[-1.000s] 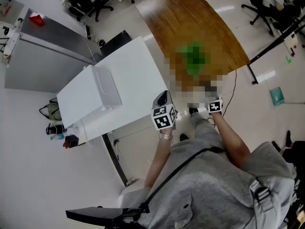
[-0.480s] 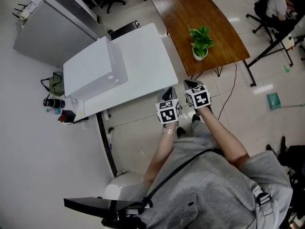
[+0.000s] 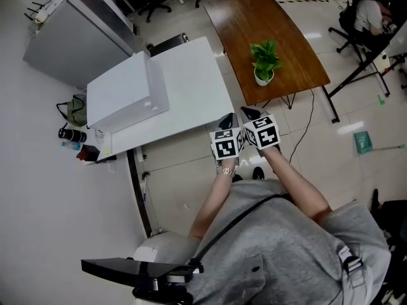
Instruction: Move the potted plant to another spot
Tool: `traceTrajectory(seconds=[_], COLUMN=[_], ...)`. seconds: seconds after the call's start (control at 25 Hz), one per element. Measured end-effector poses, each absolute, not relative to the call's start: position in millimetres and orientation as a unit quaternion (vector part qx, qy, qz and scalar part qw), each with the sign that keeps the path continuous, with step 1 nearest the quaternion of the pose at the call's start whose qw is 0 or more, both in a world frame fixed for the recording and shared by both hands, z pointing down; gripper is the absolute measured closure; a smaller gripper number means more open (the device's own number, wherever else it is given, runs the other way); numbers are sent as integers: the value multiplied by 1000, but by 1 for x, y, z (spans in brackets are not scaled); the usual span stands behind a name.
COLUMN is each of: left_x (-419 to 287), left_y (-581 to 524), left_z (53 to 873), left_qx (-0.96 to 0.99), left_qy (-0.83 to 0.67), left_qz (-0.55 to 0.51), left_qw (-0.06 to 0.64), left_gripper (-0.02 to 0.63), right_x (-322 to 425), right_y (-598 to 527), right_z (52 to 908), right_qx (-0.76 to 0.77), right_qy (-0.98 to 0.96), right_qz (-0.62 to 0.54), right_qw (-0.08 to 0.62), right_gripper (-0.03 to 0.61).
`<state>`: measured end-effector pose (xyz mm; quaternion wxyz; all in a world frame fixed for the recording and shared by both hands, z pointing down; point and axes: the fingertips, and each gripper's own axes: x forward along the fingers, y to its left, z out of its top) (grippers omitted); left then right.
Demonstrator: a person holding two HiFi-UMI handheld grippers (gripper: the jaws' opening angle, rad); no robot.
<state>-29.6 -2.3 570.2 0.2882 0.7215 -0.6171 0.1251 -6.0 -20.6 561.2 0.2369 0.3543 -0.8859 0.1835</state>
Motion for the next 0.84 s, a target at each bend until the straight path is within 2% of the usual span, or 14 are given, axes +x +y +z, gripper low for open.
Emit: traceTrajectory(seconds=[0.84], left_x=[-9], left_y=[-15], left_z=[559], left_qx=[737], left_qy=[-606], left_qz=[135], left_qw=[267], left_gripper=[600], right_x=[2], right_y=[-29], right_z=[551], right_qx=[340], right_qy=[-897], right_qz=[177], right_qw=[222], right_gripper=[569])
